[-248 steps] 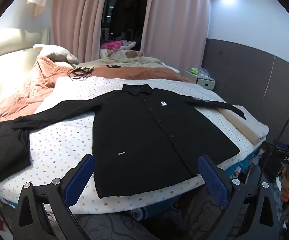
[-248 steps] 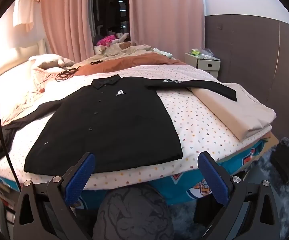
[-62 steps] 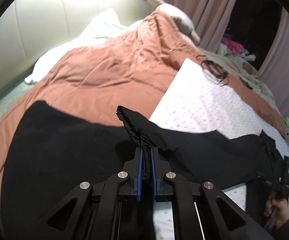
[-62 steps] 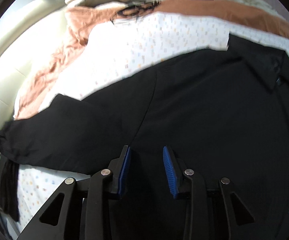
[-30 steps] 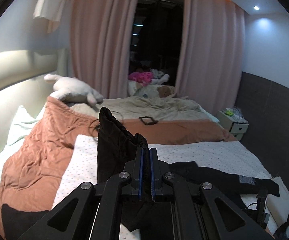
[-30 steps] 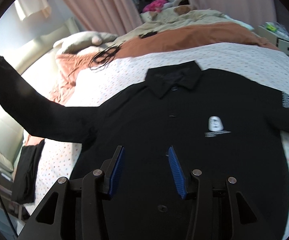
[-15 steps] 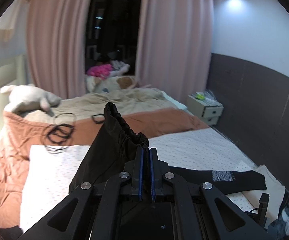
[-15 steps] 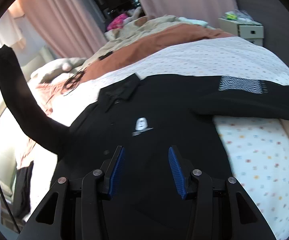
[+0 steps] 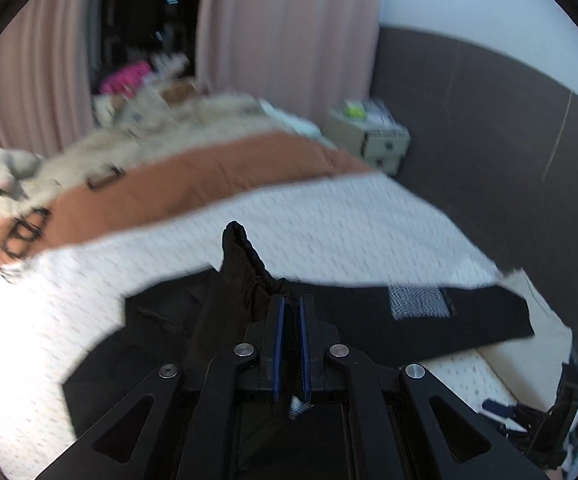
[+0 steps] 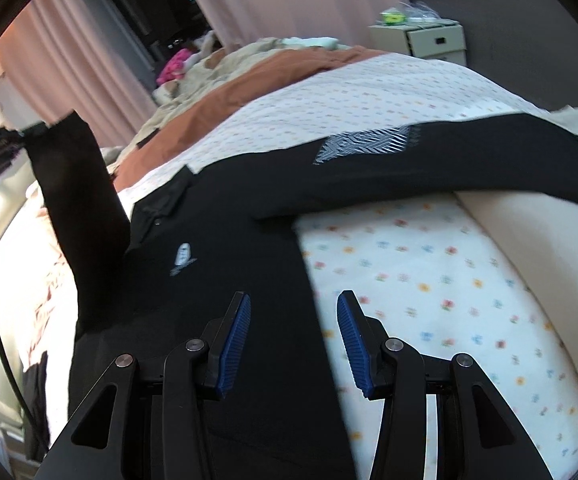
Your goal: Fold large clothes
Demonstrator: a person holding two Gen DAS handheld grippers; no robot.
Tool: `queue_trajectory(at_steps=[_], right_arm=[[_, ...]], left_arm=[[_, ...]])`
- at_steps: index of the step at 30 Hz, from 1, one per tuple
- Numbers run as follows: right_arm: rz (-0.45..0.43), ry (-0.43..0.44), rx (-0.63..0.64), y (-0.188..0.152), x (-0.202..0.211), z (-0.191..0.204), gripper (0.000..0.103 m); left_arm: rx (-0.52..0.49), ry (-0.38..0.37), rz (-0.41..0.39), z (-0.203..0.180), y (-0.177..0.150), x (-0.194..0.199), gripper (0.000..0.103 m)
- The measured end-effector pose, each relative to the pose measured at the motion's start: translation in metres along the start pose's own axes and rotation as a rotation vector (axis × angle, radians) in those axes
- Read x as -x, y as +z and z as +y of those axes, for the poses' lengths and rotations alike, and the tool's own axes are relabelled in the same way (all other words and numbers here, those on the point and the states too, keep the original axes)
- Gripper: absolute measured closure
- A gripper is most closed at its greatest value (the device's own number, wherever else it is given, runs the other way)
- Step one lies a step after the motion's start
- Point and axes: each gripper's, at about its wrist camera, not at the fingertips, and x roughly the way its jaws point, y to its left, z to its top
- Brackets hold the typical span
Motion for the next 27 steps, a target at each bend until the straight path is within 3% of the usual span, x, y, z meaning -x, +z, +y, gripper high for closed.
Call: queue_trajectory(at_steps=[3,5,7,14,19,27], right_arm=[[0.001,-0.015,-0.018,-0.004,-0.001,-0.015,0.057],[0.005,-0.02,-0.03,-0.006,-0.002,-0.023,0.057],[0.011,-0.024,-0.044,-0.007,-0.003,-0.032,0.057],[-0.004,-0.051,-0.107,0.001,0.003,-0.063,0.057],[-0.051,-0.08,-0.148,0.014,0.024,-0.087,0.041],[-0.119,-0.131,-0.214,0.037,0.057,-0.126,0.041]], left_arm=[[-0.004,-0.052,0.094,-0.01,-0.01,-0.023,0.063],[-0.018,-0.035,0.073,-0.012,-0.017,-0.02,0.036],[-0.023,-0.02,0.044,-0.01,-0.023,-0.013,0.027],[0.028,0.028,0.043,0.027,-0.05,0.008,0.026],[0.079,0.063,0.056,0.054,-0.076,0.017,0.026],[0.104,0.052,0.1,0.06,-0.113,-0.001,0.026]])
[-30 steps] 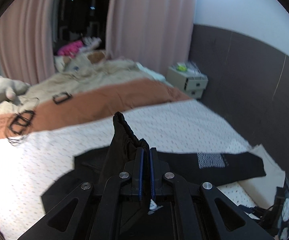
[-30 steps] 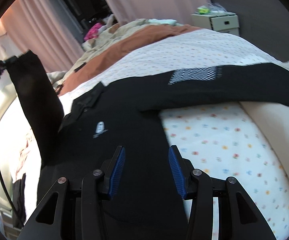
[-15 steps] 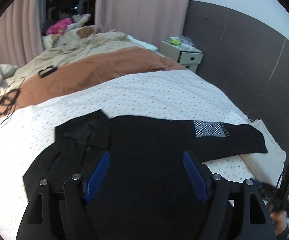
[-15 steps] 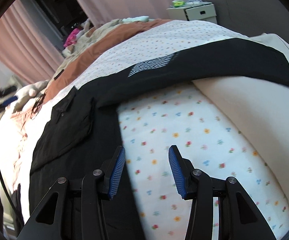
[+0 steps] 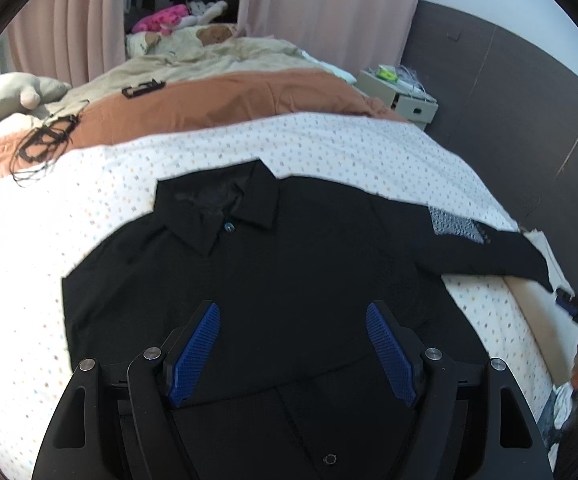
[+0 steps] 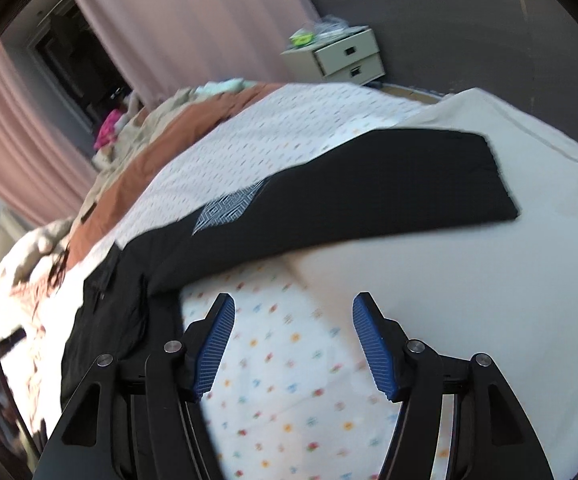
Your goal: Fold large clothes
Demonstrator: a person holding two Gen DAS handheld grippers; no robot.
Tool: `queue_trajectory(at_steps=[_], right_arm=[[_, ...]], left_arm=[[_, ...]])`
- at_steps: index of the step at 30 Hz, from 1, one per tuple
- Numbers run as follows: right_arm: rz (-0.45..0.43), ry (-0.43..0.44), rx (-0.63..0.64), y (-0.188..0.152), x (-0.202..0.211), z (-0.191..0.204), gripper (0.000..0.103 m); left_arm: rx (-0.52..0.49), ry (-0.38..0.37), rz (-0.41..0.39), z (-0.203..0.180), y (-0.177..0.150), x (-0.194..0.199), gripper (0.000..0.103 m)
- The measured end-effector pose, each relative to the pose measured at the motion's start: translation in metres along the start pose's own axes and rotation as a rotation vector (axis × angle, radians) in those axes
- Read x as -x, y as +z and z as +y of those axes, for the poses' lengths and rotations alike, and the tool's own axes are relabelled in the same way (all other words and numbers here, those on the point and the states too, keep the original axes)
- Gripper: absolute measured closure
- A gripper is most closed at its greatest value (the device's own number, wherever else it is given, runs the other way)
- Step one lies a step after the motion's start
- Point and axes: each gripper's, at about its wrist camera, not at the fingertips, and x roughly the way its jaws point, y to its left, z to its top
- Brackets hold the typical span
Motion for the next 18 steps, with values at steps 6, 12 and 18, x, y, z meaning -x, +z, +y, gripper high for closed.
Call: queue_trajectory(at_steps=[6,12,18], right_arm=[[-0.011,-0.037,-0.076,0.017,0.0,-0.032,0.041],[-0.004,-0.051,-0.156,0.023,-0.005,-0.06,0.041],[0.012,-0.058,-0.235,0.026,-0.019,-0.085,0.041]], left_arm=[[-0.026,-0.042,0.077,-0.022,-0.021,-0.043,0.026],[-0.122,-0.072,0.148,-0.064,-0.041,-0.092,0.026],[-0.288,0.06,0.181,-0.093,-0.052,-0.132,0.026]])
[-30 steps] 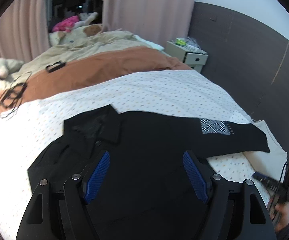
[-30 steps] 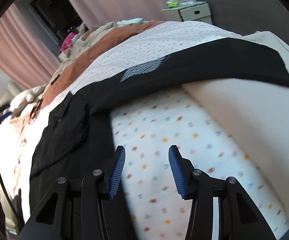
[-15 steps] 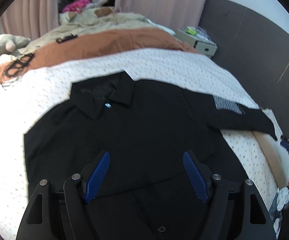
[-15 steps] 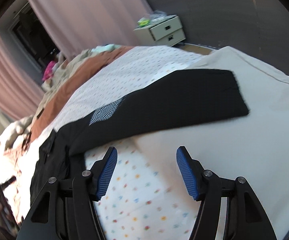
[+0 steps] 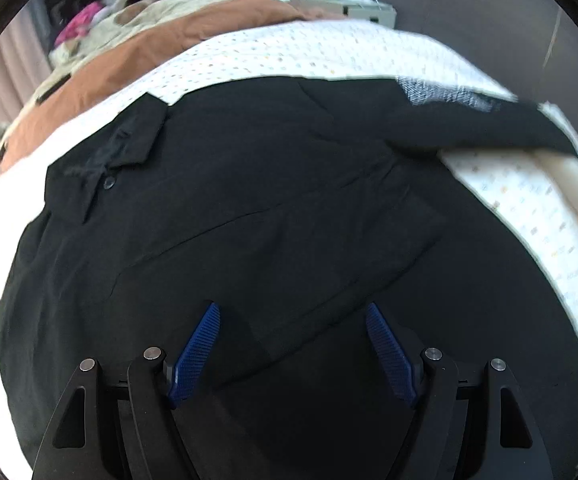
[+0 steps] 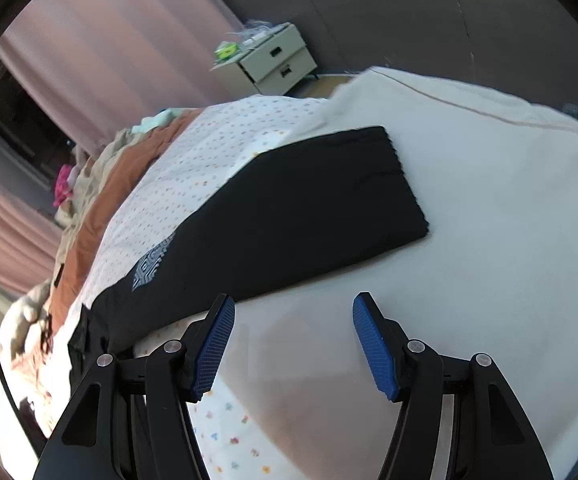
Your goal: Fold large clothes
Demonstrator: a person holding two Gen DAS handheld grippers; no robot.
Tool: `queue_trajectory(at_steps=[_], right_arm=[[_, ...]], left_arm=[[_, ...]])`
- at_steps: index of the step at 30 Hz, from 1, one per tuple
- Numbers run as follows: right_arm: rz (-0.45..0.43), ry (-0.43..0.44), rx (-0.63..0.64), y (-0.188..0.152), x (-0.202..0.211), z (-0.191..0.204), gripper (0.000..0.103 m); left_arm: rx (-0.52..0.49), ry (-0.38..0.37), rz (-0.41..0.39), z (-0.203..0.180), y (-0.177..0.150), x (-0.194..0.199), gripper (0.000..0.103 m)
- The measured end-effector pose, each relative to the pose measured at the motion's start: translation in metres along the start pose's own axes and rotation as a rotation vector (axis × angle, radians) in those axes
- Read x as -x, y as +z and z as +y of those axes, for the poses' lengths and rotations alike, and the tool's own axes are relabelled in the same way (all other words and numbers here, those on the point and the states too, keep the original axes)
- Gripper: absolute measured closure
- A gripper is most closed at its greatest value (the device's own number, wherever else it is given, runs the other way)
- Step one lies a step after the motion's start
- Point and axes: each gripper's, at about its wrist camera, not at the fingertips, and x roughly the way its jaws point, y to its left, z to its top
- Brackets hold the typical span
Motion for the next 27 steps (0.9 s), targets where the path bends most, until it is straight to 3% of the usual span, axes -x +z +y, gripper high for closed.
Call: queue_trajectory(at_steps=[6,8,11,14,16,17,20,23,27], right_arm=[[-0.009,0.013,-0.071,0.01,-0.013,-0.013,0.041],[-0.014,0.013,-0.096,0.014,-0.017,-0.016,0.041],[-0.025,0.006,-0.132,0.02,-0.022,-0.019,0.042],[-0.034,-0.009,-0.166,0.025,-0.026,-0.023,0.057],[-0.038,0.0,-0.18,0.027,-0.028,-0.027,0.089],[-0.039,0.019,-0.184,0.027,-0.028,-0.029,0.093],[-0.074,0.034,-0.159,0.028,-0.018,-0.026,0.096],[-0.122,0.047,-0.109,0.031,0.002,-0.009,0.098],[-0.191,0.096,-0.023,0.041,0.038,0.032,0.098]], left_arm=[[0.031,0.001,-0.008,0.012,0.018,-0.022,0.029],[0.04,-0.001,-0.013,0.015,0.027,-0.027,0.043],[0.069,-0.003,-0.005,0.021,0.039,-0.034,0.05],[0.094,-0.027,0.003,0.024,0.043,-0.033,0.05],[0.098,-0.054,-0.001,0.024,0.039,-0.028,0.05],[0.101,-0.07,-0.002,0.024,0.037,-0.025,0.049],[0.12,-0.131,-0.007,0.024,0.031,-0.014,0.041],[0.142,-0.197,-0.032,0.025,0.026,0.003,0.041],[0.153,-0.187,-0.077,0.032,0.021,0.035,0.041]])
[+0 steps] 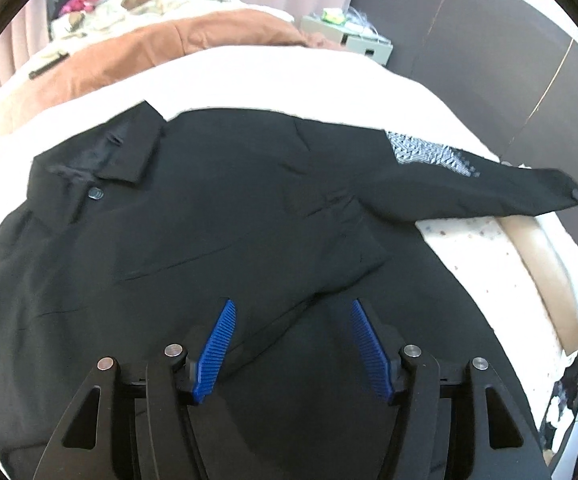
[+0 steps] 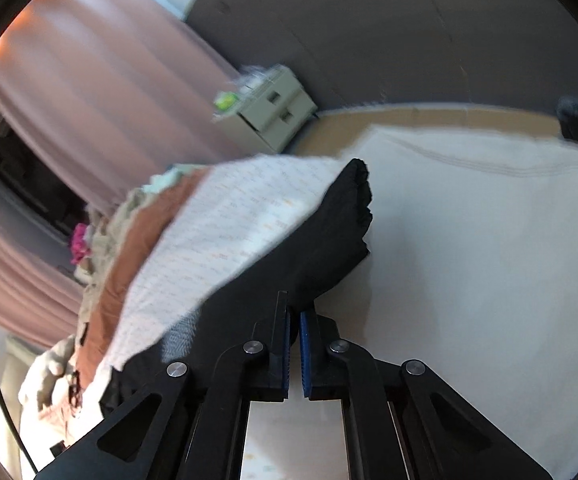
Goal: Fold large clothes
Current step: 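Grasp the other sleeve cuff with the right gripper and lift it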
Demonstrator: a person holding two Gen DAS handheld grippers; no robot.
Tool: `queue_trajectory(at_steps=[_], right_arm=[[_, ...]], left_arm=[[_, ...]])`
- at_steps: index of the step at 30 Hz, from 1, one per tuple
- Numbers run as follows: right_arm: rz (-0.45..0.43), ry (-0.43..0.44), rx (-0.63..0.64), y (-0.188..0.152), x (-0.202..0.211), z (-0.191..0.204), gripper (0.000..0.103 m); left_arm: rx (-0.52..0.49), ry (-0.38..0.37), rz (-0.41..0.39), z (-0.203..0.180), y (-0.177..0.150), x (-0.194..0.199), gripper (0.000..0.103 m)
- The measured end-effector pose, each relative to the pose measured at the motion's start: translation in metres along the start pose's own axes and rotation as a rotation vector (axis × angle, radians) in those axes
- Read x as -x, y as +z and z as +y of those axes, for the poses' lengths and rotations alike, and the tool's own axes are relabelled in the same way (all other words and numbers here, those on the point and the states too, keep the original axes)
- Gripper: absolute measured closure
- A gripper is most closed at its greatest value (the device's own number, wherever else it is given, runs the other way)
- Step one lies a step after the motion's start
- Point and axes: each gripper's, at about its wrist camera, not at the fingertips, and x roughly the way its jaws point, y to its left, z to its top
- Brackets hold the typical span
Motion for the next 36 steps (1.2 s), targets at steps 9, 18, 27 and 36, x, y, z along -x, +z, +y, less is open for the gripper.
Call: queue_trajectory(at_steps=[9,18,27,36], right_arm=[[-0.086,0.15,0.221,0.015,0.052,0.131,0.098],[-0.088,0.287,0.424,-0.018,0.081,0.269,0.098],[-0.037,0.409,0.556,-0.089,0.083,0.372,0.098],[0.061,0.481,0.67,-0.186,0.061,0.449,0.098]], left_arm=[[0.089,0.082,-0.086,0.056,-0.021,0.086,0.04],[0.237,0.169,-0.191,0.132,-0.068,0.172,0.016],[0.383,0.275,-0.245,0.205,-0.137,0.255,0.015],[0.471,0.375,-0.272,0.271,-0.207,0.313,0.015]])
